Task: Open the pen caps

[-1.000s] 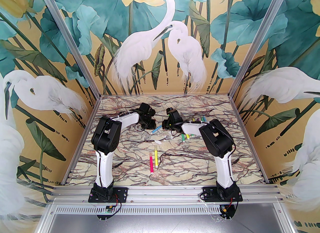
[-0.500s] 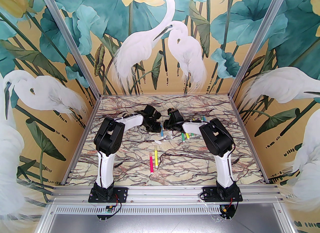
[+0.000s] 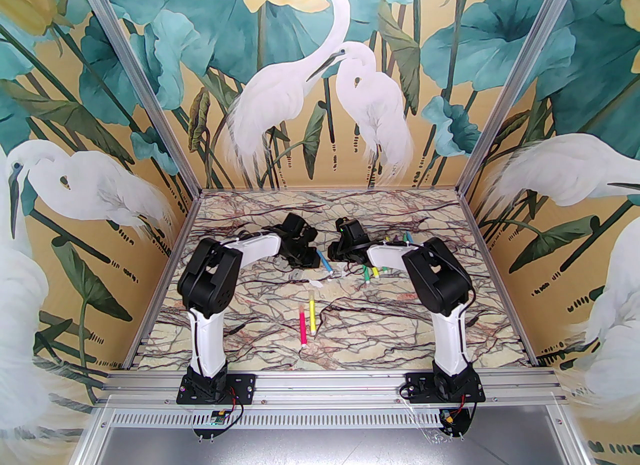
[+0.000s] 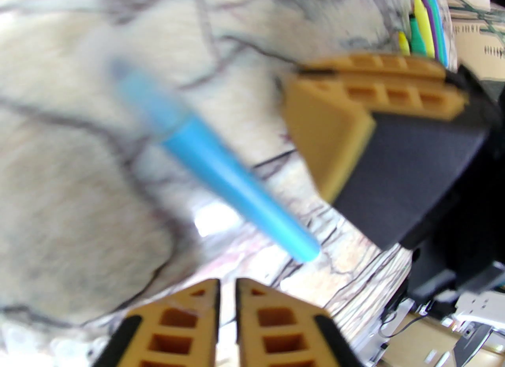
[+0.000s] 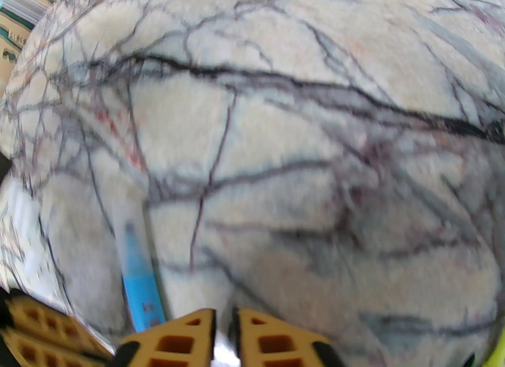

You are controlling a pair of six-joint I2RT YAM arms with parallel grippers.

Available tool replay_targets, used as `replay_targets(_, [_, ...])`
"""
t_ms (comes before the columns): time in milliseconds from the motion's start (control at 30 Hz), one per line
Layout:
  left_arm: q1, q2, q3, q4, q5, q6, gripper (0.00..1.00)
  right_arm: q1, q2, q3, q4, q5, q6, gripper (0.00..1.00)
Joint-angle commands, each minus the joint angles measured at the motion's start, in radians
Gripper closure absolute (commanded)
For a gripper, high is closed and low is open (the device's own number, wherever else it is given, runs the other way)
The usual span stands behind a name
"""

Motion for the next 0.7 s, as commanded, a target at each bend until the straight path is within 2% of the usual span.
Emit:
replay_targets(0, [0.024, -0.088, -0.033, 0.062, 0.011, -0.021, 0.76, -0.001, -0.059, 0.018, -0.134, 0.019, -0.095, 0.74])
replay_targets(133, [0.037, -0.178, -0.075, 0.121, 0.063, -0.020, 0.63, 0.008, -0.078, 0.079, -0.276, 0.089, -0.166, 0.67])
replay_targets(300, [0.070, -0.291, -0.142, 0.179, 0.086, -0.049, 0.57, 0.018, -0.085, 0.143, -0.392, 0.106, -0.203, 0.62])
replay_targets(367, [0.090, -0.334, -0.171, 0.189, 0.074, -0.059, 0.56, 0.026, -0.080, 0.168, -0.426, 0.102, -0.216, 0.61])
replay_targets(467, [0.111, -0.402, -0.221, 0.191, 0.020, -0.058, 0.49, 0.048, -0.063, 0.215, -0.479, 0.092, -0.247, 0.59])
replay_targets(600, [0.137, -0.500, -0.307, 0.207, -0.053, -0.046, 0.30, 0.078, -0.011, 0.304, -0.567, 0.093, -0.274, 0.57])
replay_targets(667, [0.149, -0.547, -0.353, 0.225, -0.078, -0.046, 0.24, 0.088, 0.018, 0.345, -0.604, 0.105, -0.279, 0.57])
